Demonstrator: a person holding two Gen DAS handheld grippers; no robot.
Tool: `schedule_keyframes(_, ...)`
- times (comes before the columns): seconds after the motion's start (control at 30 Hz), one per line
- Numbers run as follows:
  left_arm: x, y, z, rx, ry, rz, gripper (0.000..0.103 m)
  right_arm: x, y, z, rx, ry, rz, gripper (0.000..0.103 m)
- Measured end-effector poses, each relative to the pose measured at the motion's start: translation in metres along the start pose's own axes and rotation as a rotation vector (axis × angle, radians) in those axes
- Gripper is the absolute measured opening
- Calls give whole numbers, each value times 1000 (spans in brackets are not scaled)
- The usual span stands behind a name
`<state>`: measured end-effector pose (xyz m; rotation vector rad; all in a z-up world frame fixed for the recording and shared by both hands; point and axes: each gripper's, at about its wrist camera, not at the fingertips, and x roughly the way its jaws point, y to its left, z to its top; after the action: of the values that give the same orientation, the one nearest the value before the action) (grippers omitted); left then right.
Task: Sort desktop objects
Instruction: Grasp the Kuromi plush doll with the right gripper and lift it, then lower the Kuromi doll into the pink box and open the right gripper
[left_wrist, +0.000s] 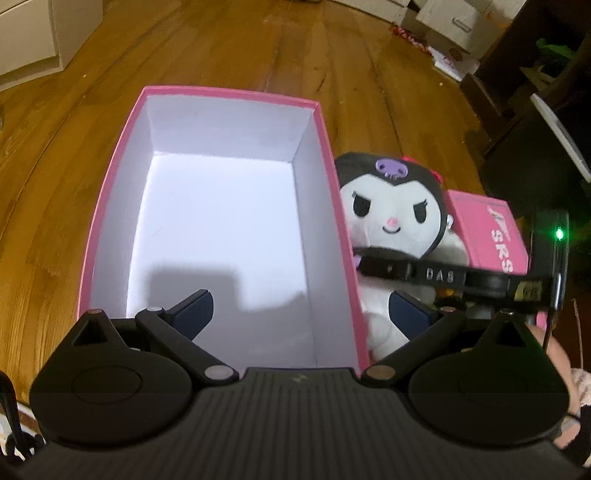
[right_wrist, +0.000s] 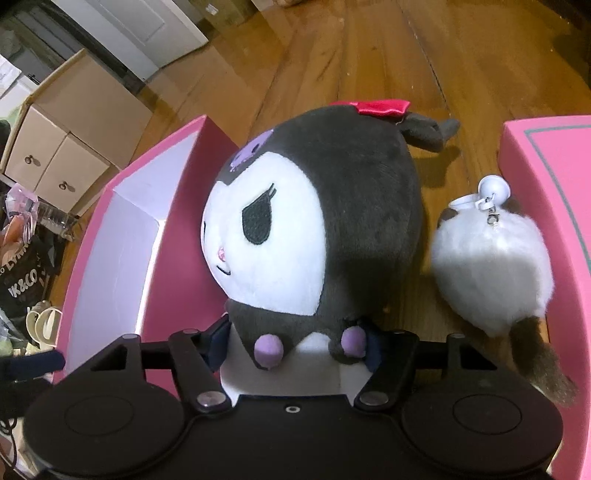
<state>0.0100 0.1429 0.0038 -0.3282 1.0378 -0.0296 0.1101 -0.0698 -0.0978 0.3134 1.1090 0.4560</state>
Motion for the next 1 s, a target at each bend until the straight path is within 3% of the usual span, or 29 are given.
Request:
schedule_keyframes(0.17, -7, -7, 1, -9, -36, -37, 103, -22, 6, -10, -25, -66, 20, 72)
schedule_keyframes(0.33, -14, -6, -2, -21, -22, -93, 103, -44, 12, -11, -32, -110, 39, 72)
schedule_keyframes(0.47, -31, -3, 3, -16, -23, -50, 103, -67, 37, -6, -99, -158, 56, 73)
schedule_keyframes(0.53, -47, -2, 8, -6, -65, -20, 103, -76, 50, -1, -128, -166, 85, 73)
schedule_keyframes(0.73, -78, 11, 31, 16, -139, -67, 103, -86, 84, 14, -217, -127, 180, 73)
schedule_keyframes(0.83, -70, 20, 41, 19, -125, 18, 103, -68, 100, 20, -231, -66, 216, 73)
schedule_keyframes(1.0, -46, 47, 50, -30, -67, -39, 103, -26, 118, 17, -267, 23, 225, 73)
